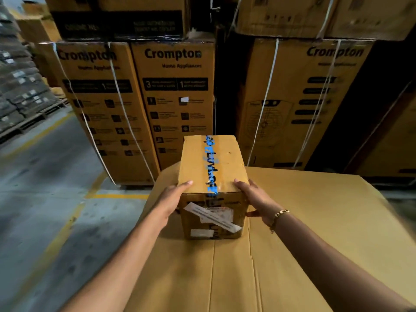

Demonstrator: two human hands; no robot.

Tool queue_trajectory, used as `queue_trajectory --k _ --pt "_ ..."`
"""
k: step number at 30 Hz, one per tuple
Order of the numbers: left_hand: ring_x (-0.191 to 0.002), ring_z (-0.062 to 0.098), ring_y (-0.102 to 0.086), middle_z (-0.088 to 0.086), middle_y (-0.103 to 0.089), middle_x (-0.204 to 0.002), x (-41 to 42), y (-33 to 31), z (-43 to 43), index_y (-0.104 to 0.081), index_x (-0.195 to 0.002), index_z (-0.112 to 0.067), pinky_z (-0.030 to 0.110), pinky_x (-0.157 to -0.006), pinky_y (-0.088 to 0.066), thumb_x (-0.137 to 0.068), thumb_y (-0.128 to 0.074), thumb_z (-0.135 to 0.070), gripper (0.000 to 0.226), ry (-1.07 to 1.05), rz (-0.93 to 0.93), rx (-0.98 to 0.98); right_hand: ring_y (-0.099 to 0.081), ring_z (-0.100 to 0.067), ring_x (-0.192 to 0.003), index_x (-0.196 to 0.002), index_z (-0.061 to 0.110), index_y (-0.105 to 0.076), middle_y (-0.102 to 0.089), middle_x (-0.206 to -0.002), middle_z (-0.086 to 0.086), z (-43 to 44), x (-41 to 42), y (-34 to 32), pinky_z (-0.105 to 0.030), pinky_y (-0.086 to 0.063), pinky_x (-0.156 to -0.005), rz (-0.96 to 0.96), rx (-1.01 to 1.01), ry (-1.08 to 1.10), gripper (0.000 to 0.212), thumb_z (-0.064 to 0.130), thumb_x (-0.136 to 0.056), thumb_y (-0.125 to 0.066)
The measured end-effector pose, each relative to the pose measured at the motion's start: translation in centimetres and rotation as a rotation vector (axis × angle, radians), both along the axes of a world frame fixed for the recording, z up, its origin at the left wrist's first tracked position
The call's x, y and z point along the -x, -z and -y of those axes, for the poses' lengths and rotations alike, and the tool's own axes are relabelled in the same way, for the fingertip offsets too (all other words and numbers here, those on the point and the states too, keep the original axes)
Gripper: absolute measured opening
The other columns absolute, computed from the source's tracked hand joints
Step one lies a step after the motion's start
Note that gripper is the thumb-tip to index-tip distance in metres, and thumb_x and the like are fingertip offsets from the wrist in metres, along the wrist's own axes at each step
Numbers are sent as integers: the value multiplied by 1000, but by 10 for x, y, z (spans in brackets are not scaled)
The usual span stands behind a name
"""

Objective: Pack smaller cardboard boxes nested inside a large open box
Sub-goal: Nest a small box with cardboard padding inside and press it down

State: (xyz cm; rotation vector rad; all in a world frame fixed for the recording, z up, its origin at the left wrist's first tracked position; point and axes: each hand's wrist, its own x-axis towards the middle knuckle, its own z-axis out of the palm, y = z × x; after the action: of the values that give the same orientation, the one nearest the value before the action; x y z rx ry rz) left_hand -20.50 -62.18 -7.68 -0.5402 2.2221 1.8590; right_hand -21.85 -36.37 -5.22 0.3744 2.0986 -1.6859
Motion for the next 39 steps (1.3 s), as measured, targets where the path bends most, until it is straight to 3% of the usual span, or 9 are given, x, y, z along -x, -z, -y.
queue_trajectory --k 8,12,16,19,22,24,30,35,39 --pt "-96 23 -68 0 -72 -99 -53 -9 -124 -67 -96 -23 48 -90 -56 -46 -71 -80 75 205 50 50 -62 -22 -105 -154 32 -27 -62 -116 -6 -151 -69 1 -45 -59 -82 45 -78 24 89 58 -80 -68" --pt "-103 23 -67 -1 -69 -123 -70 -7 -173 -73 -115 -33 36 -76 -57 -36 -58 -102 105 296 102 108 -60 -20 -104 -132 39 -41 -59 -116 1 -218 -99 -7 -40 -61 -75 92 -146 -82 91 84 -59 -69" --pt "-102 15 -66 -7 -63 -132 -79 -11 -219 -66 -128 -32 34 -88 -52 -34 -57 -103 119 329 91 143 -68 -24 -104 -138 27 -50 -67 -120 -7 -257 -106 1 -39 -63 -68 87 -110 -78 93 80 -63 -66" --pt "-111 20 -67 -1 -71 -122 -93 -13 -240 -62 -128 -19 40 -101 -50 -44 -69 -90 110 265 52 110 -74 -20 -91 -125 35 -56 -74 -107 -1 -277 -114 -7 -36 -63 -65 -51 -105 -95 75 74 -62 -71" --pt "-87 -4 -70 -24 -75 -94 -116 -10 -255 -59 -117 -23 13 -69 -53 -53 -85 -67 82 249 -70 28 -73 -12 -98 -129 42 -54 -75 -110 11 -298 -128 -8 -36 -62 -78 -220 0 -163 67 54 -70 -84" --pt "-90 -6 -69 -20 -76 -98 -130 8 -262 -56 -112 -30 10 -72 -50 -53 -87 -50 70 205 -122 41 -68 -16 -109 -137 38 -48 -67 -125 9 -310 -138 3 -32 -60 -83 -267 27 -191 72 36 -74 -82" --pt "-116 22 -65 5 -63 -135 -156 60 -260 -50 -137 -20 46 -103 -50 -83 -73 7 65 289 -92 130 -63 -17 -96 -133 20 -49 -59 -129 0 -321 -160 47 -32 -53 -79 -156 -60 -197 53 -12 -91 -53" --pt "-101 21 -66 10 -67 -127 -164 29 -256 -64 -113 -27 44 -85 -56 -103 -46 -19 22 46 18 -13 -66 -24 -109 -122 23 -63 -64 -129 -3 -344 -147 25 -51 -58 -92 -129 3 -26 24 17 -102 -52" --pt "-116 25 -59 -1 -67 -126 -137 -39 -272 -68 -123 -36 51 -100 -46 -79 -49 -79 64 73 -57 -165 -67 -26 -106 -121 30 -63 -68 -119 1 -327 -116 -32 -45 -61 -75 -132 35 -6 57 72 -84 -51"
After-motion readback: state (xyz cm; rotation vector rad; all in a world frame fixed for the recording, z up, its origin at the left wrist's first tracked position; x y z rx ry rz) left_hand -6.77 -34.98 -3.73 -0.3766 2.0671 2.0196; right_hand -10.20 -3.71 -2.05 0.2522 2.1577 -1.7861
